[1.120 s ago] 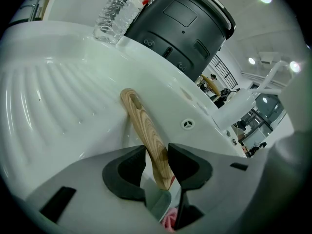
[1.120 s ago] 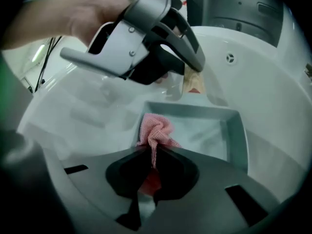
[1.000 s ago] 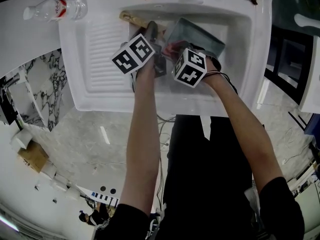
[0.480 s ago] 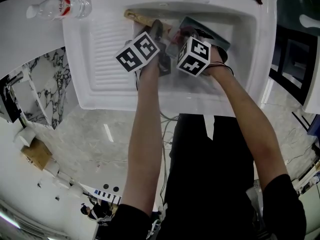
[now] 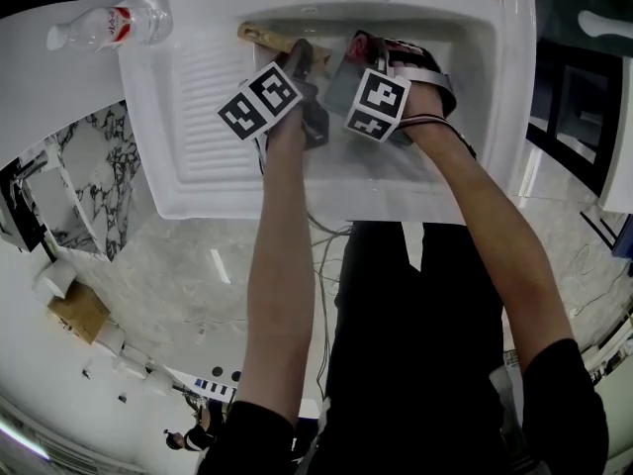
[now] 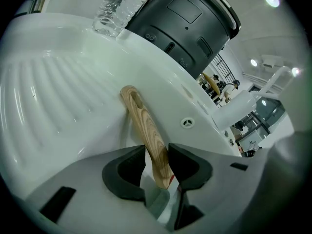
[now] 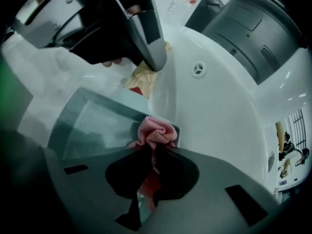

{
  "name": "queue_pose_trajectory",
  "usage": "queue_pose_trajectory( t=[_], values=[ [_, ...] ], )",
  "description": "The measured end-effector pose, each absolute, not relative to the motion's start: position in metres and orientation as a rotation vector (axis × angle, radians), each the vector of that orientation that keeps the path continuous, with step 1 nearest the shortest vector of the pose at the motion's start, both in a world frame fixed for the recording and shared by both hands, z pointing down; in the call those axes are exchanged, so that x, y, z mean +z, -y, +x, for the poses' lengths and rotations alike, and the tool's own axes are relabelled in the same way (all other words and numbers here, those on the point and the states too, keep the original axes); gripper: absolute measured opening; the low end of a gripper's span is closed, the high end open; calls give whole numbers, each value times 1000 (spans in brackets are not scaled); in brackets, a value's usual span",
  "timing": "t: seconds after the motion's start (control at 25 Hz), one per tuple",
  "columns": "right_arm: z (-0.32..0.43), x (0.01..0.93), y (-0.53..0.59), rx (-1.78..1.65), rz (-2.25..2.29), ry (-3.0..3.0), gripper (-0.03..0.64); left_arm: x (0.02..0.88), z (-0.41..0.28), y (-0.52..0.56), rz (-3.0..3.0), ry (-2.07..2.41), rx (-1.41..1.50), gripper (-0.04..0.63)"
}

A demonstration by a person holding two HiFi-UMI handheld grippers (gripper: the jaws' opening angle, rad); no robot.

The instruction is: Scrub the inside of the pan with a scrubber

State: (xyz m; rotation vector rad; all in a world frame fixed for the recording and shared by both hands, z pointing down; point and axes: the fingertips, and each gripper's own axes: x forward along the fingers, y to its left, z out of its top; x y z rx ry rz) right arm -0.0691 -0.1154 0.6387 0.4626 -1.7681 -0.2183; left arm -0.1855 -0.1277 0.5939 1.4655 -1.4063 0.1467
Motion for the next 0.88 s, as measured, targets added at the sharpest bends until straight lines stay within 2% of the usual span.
queue_pose_trajectory(
  t=[0.44, 0.64, 0.88],
  values=[
    [13, 646, 84, -118, 408, 1550, 43, 593, -186, 127, 1430, 1380, 177, 175],
    [26, 632, 77, -67, 438, 1540, 42, 580, -180, 115, 1498, 1358, 345, 173],
    [28, 594, 85, -94, 508, 1610, 43, 542, -169, 99, 1574, 1355, 330, 155]
  ],
)
